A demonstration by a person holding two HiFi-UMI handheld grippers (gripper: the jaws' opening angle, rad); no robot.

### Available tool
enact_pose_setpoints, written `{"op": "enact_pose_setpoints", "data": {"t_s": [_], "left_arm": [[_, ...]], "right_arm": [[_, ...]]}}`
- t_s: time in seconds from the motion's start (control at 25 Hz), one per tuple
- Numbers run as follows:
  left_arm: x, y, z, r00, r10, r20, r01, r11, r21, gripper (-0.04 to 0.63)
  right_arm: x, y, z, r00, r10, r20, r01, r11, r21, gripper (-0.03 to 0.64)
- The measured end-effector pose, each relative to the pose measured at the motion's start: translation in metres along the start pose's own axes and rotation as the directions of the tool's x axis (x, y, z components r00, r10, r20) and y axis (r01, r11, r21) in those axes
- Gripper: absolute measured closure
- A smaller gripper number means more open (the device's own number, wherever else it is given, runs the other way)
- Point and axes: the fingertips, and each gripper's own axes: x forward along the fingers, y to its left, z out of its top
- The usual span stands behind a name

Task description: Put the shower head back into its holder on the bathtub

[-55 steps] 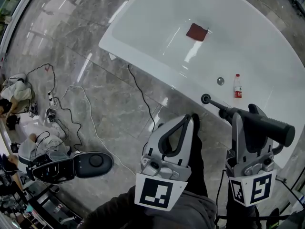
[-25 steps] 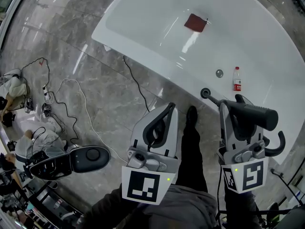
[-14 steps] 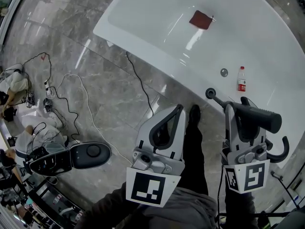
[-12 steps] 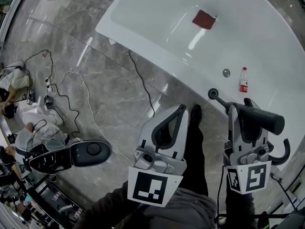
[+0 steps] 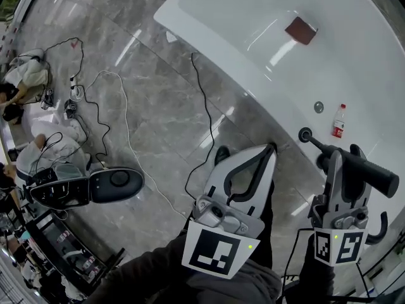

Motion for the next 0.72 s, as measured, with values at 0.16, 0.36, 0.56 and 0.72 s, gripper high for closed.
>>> {"op": "enact_pose_setpoints", "data": {"t_s": [0.16,0.36,0.56,0.72], "left_arm": [[0.001,0.007,-0.007,1.0,0.002,-0.008,-0.002,1.0,-0.001,0.592],[0.004,0.013,-0.008,1.0,0.011,-0.007,-0.011,1.0,-0.01,0.592],[0.007,0.015,-0.015,1.0,0.012,-0.01,-0.012,1.0,-0.015,0.592],[0.01,0.012,-0.018,1.0,0.011,-0.01,-0.011,1.0,-0.016,0.592]], "right_arm": [[0.006,-0.001,-0.012,1.0,-0.005,-0.004,0.005,1.0,-0.001,0.477],[0.012,-0.001,-0.024,1.0,-0.012,-0.027,0.012,1.0,-0.001,0.477],[0.019,-0.001,-0.033,0.999,-0.006,-0.037,0.006,1.0,-0.004,0.477],[0.018,-0.005,-0.037,0.999,-0.009,-0.04,0.009,1.0,-0.004,0.477]]}}
